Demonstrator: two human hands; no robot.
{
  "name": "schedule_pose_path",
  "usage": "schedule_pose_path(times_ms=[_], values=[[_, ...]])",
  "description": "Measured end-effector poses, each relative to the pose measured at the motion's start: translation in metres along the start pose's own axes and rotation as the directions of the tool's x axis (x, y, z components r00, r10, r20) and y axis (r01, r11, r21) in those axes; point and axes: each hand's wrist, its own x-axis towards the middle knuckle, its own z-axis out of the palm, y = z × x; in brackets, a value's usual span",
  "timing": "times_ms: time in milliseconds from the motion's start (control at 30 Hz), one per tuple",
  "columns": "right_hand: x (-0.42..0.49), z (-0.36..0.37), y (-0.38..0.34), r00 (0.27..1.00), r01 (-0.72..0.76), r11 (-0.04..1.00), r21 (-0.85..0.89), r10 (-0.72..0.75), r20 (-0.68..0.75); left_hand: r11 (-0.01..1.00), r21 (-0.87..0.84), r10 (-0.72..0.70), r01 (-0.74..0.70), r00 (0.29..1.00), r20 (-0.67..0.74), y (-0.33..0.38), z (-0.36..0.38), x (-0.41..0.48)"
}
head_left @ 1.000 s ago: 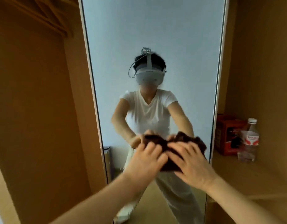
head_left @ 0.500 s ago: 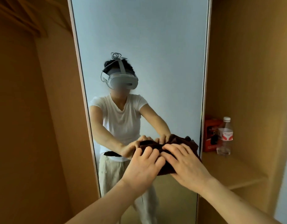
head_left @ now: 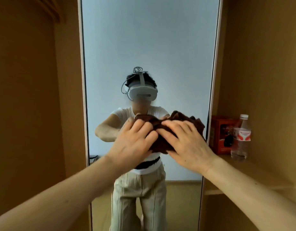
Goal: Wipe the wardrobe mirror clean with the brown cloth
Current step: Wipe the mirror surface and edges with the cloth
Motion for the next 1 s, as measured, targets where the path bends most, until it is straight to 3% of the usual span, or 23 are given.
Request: schedule_pose_path(times_ms=[233,400,567,767,900,1000], values=[[-0.015,0.024,-0.005,0.994,0.002,0.998,-0.07,-0.01,-0.113,0.996,0.082,-0.026,0.037,0.992,-0.123,0.011,0.022,-0.023],[-0.025,0.032,-0.026,0.975,-0.137,0.971,-0.195,0.098,-0.199,0.985,0.109,-0.103,0.13,0.97,-0.222,0.028,0.037,-0.042],[-0.025,0.046,-0.045,0.949,-0.272,0.955,-0.12,0.246,-0.195,0.963,0.09,-0.22,0.253,0.936,-0.275,0.04,0.051,-0.044],[-0.009,0.043,-0.024,0.963,-0.187,0.981,-0.057,0.172,-0.206,0.965,0.086,-0.212,0.247,0.932,-0.295,0.027,0.049,-0.032],[0.016,0.03,-0.022,0.95,-0.223,0.975,-0.014,0.214,-0.229,0.934,0.076,-0.313,0.349,0.903,-0.296,0.019,0.041,-0.012],[-0.004,0.048,-0.038,0.938,-0.231,0.973,-0.007,0.22,-0.268,0.95,0.09,-0.26,0.298,0.92,-0.294,0.029,0.047,-0.036]])
